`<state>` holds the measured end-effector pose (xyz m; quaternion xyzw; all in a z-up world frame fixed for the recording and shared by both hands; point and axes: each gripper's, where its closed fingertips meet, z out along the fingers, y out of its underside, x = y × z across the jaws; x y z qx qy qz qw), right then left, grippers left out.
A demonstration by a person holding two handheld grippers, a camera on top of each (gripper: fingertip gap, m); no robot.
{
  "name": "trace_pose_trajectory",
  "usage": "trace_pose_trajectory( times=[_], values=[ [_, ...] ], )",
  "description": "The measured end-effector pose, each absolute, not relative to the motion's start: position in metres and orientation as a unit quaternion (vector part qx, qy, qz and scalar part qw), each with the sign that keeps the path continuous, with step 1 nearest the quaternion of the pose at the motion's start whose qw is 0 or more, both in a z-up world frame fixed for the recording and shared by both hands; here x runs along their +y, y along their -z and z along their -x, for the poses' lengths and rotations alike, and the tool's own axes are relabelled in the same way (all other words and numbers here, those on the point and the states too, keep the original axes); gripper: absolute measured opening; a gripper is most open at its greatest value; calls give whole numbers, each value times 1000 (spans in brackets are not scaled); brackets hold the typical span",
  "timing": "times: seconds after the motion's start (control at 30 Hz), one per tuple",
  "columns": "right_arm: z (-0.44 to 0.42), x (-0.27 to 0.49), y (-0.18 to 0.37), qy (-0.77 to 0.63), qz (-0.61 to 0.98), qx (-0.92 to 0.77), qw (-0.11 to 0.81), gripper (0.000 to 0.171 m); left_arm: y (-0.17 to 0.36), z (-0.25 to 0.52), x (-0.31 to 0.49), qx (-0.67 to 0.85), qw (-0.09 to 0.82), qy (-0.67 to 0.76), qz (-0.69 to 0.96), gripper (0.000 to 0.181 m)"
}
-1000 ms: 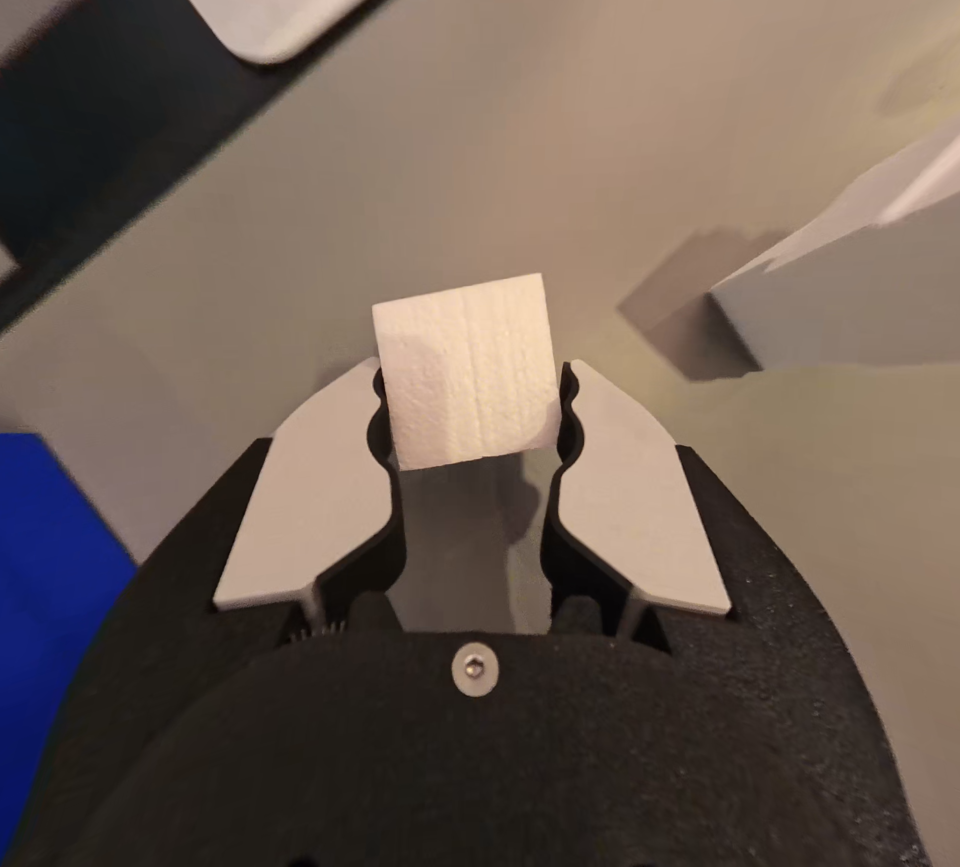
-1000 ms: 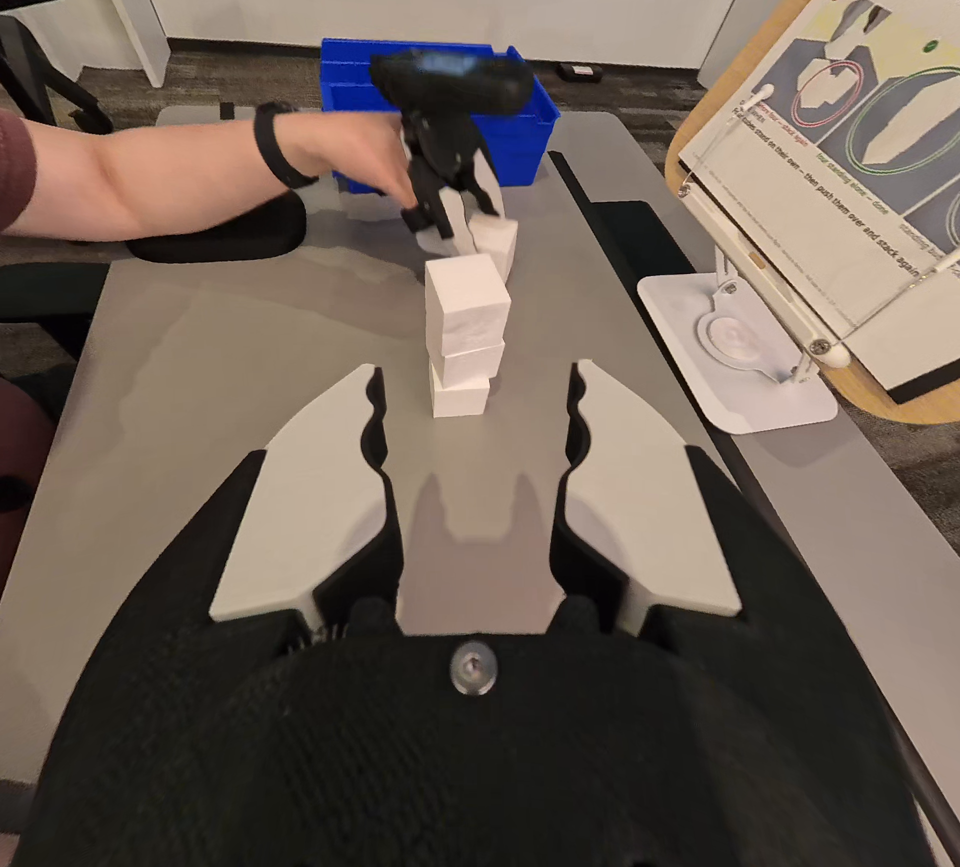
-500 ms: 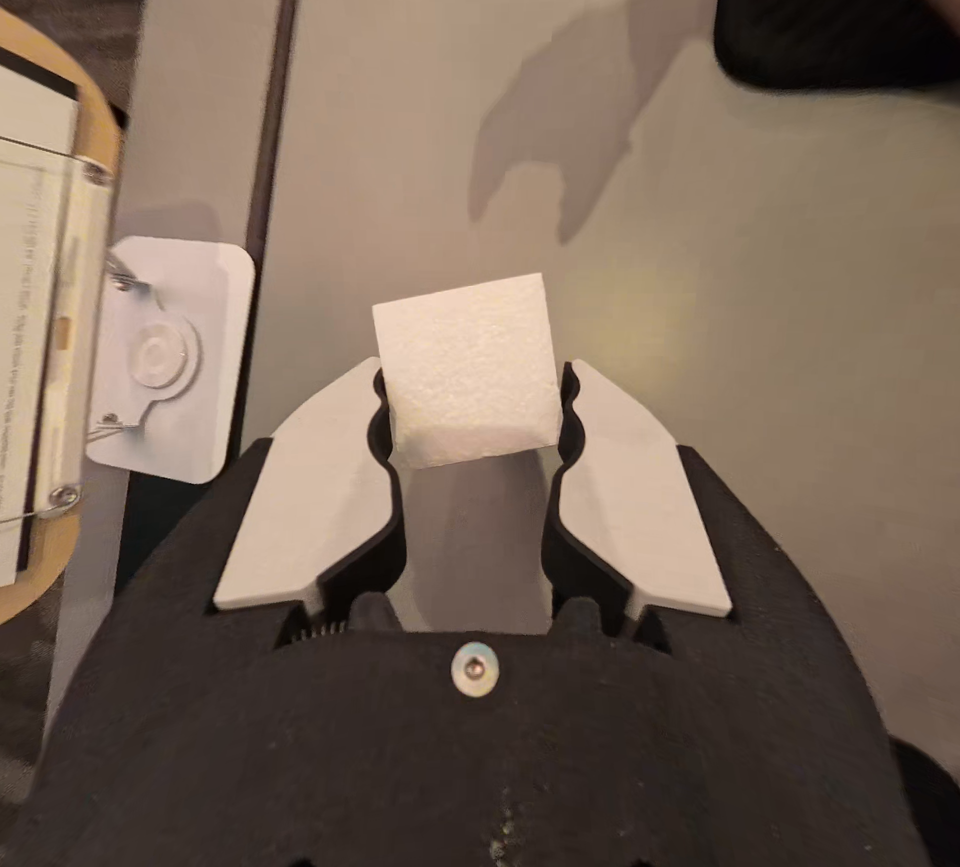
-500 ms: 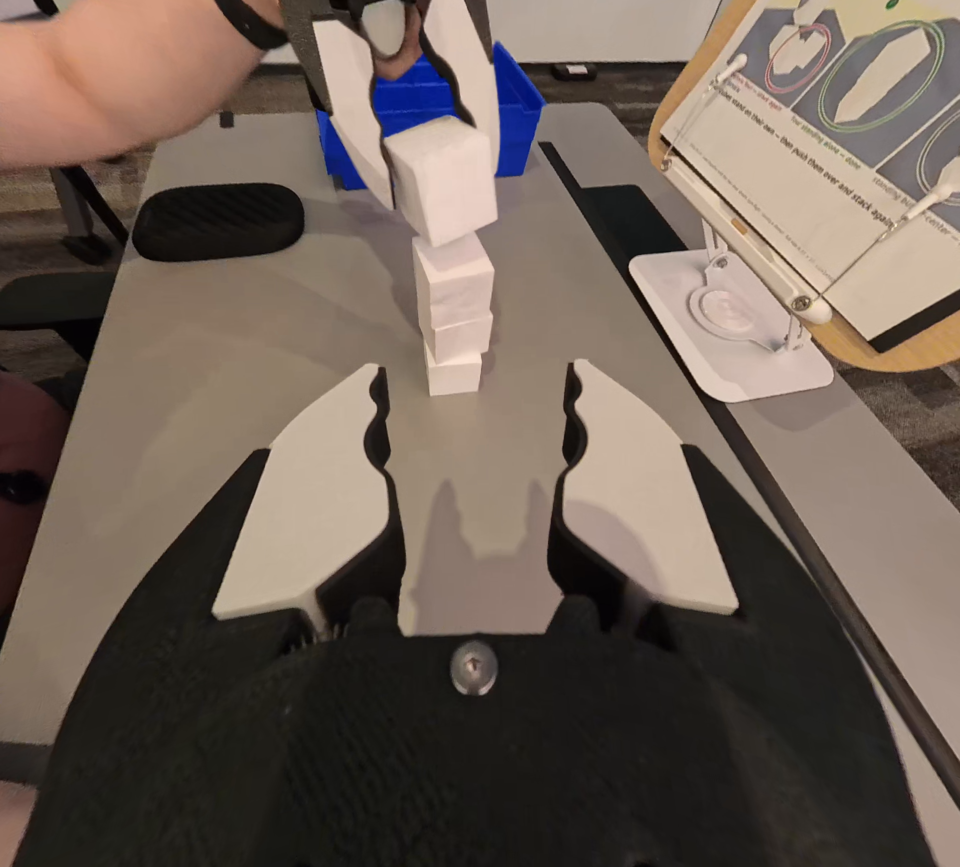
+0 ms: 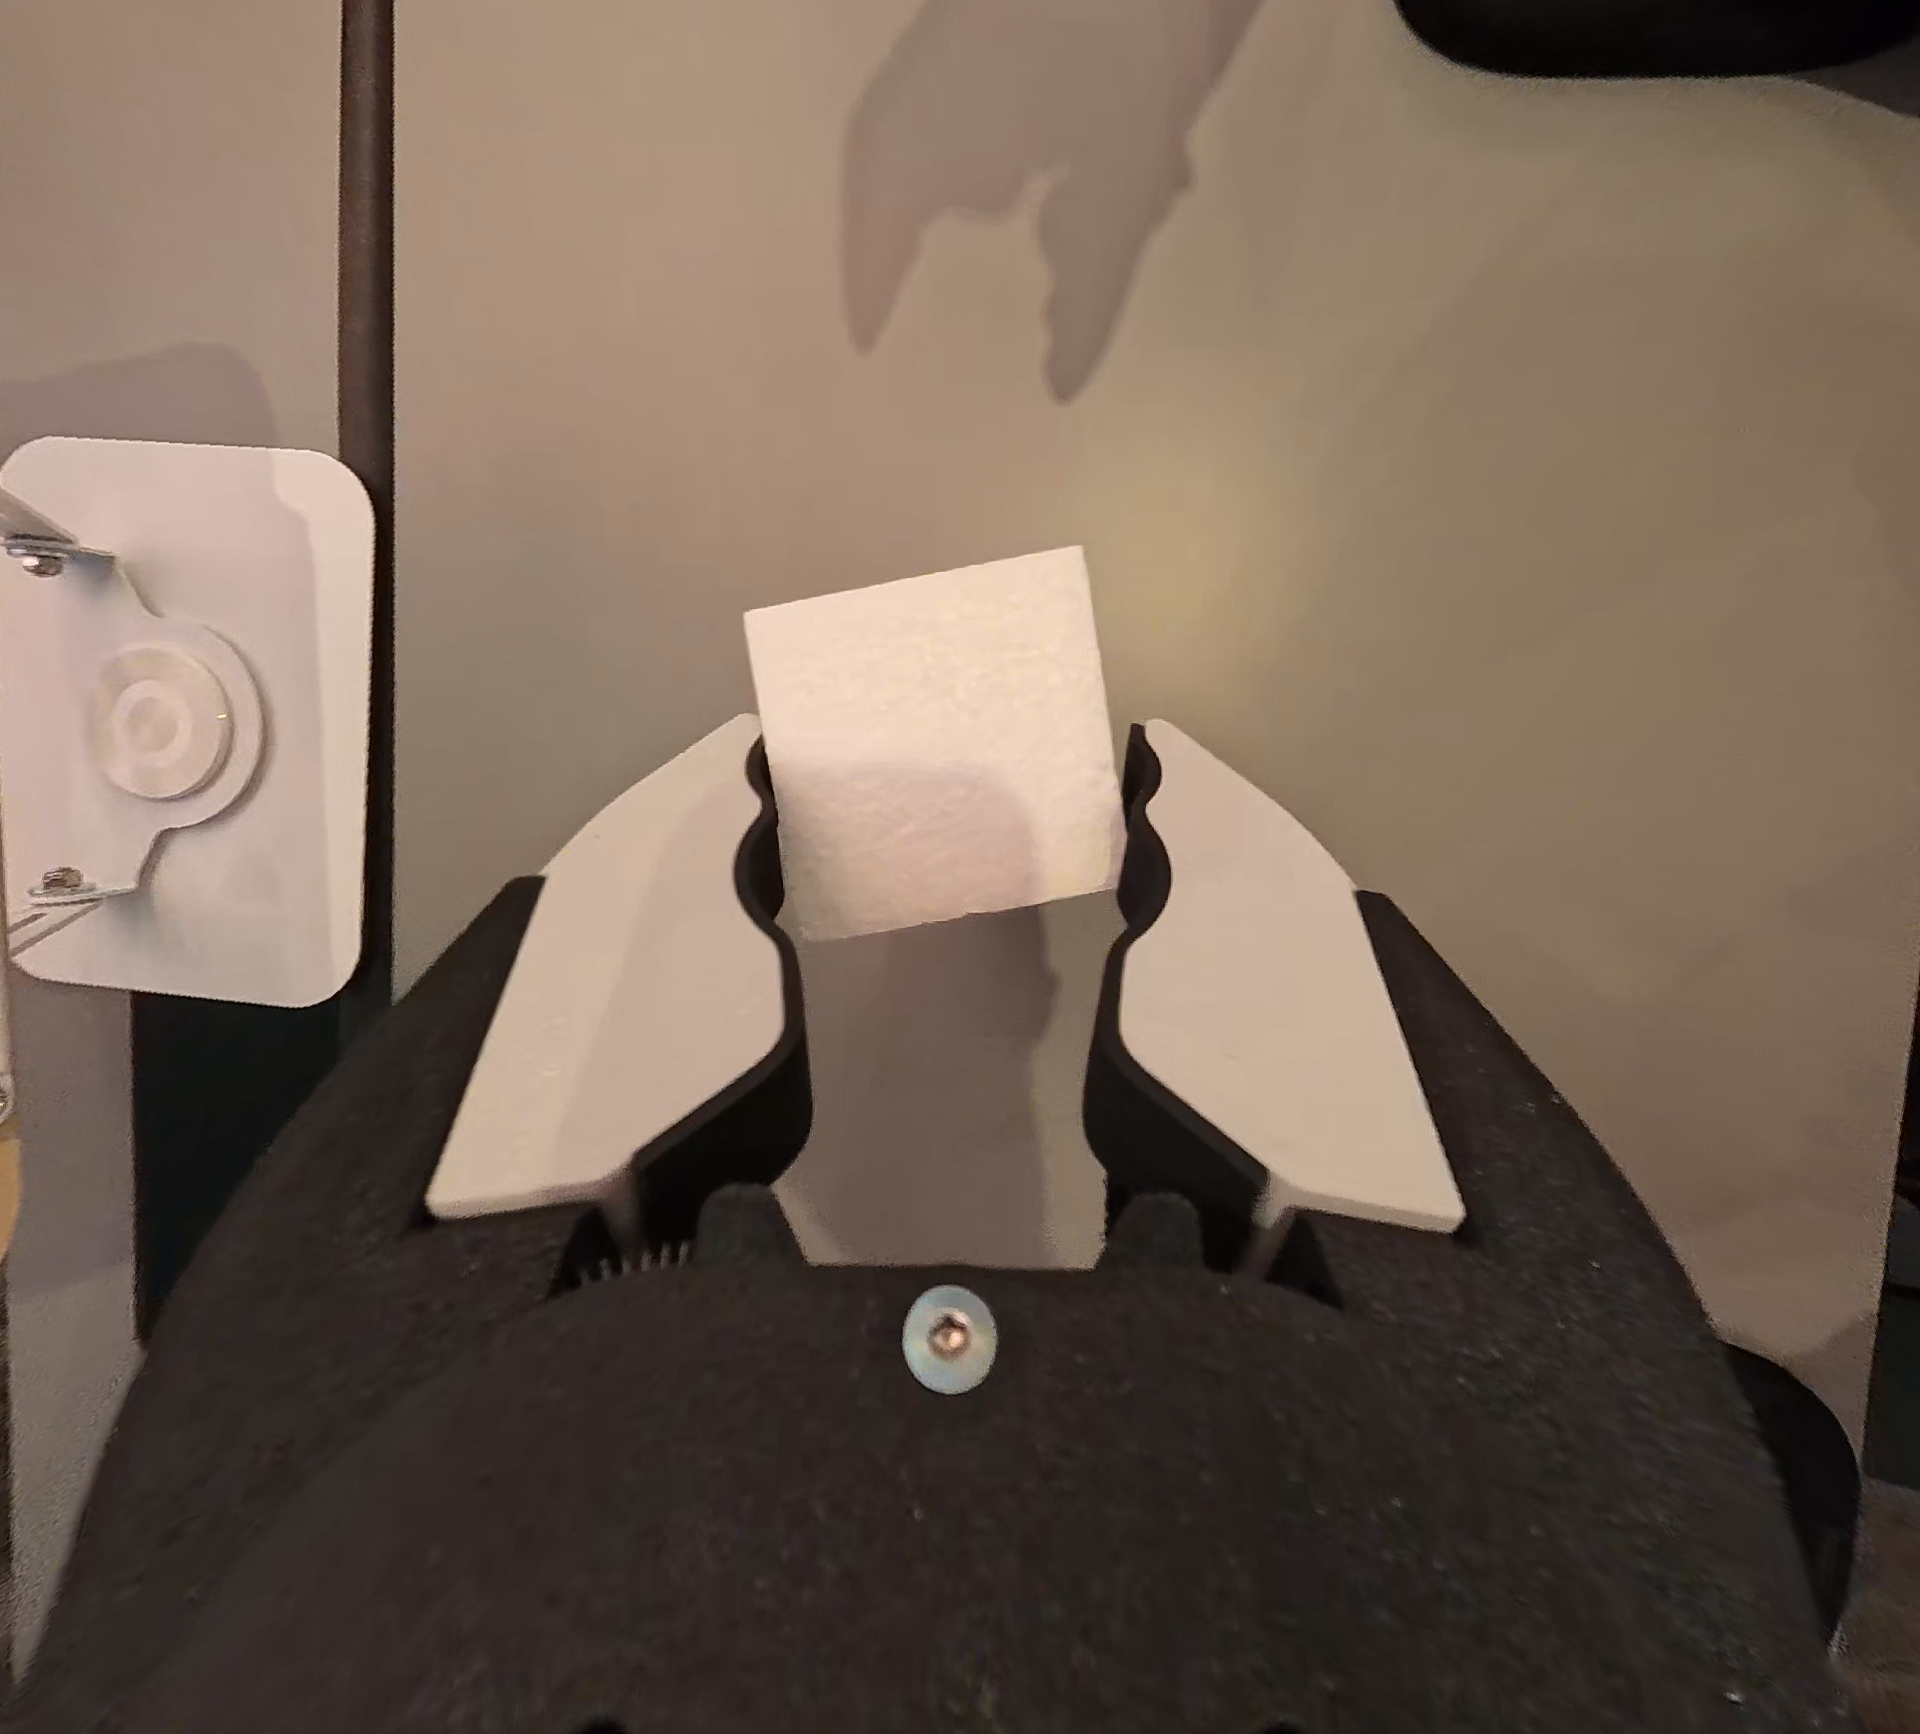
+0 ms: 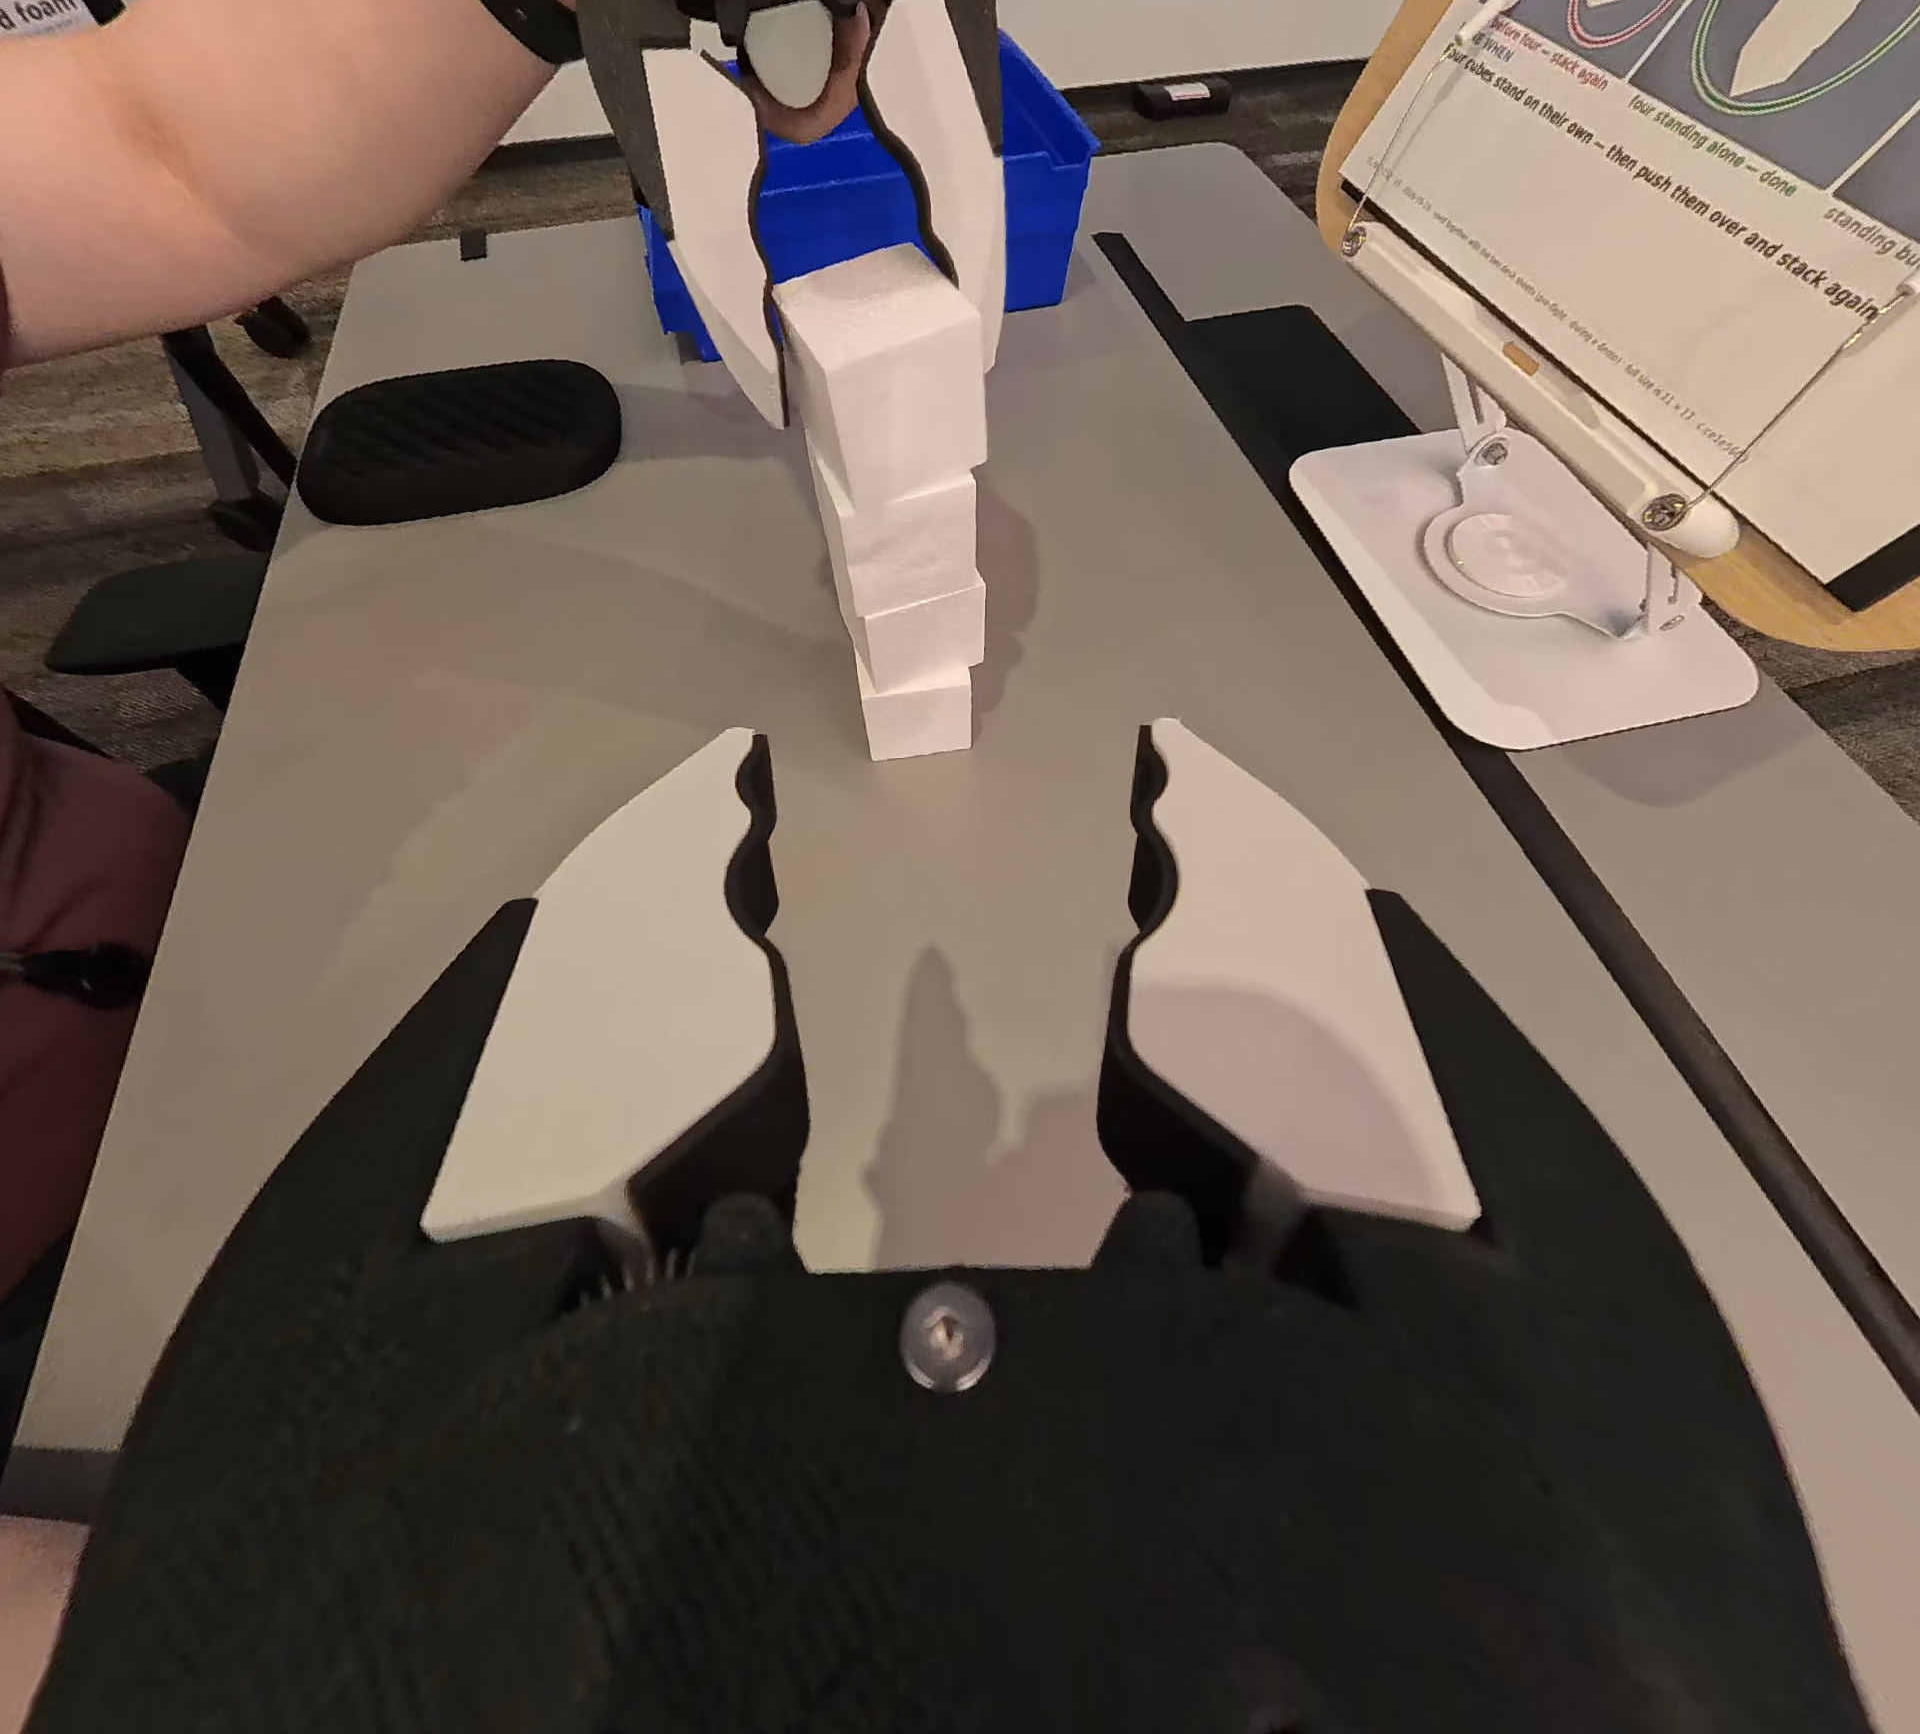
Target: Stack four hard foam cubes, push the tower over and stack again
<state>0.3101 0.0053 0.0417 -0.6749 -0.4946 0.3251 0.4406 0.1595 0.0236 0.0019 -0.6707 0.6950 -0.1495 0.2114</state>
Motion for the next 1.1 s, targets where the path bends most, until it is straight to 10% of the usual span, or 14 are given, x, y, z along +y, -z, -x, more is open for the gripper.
trace_pose_trajectory(
  times=[0.3,0.6,0.8,1.1],
  values=[
    [-311,13,-31,-323,690,-486,429,70,-18,-162,24,683,251,188,659,88],
    [-329,40,-78,-306,674,-388,549,84,-149,-104,-1,522,575,359,518,84],
    [-337,25,-130,-352,575,-354,648,88,-140,-47,9,416,638,350,546,88],
    [-330,10,-126,-408,524,-373,648,7,-33,-62,59,418,516,288,690,49]
  ],
)
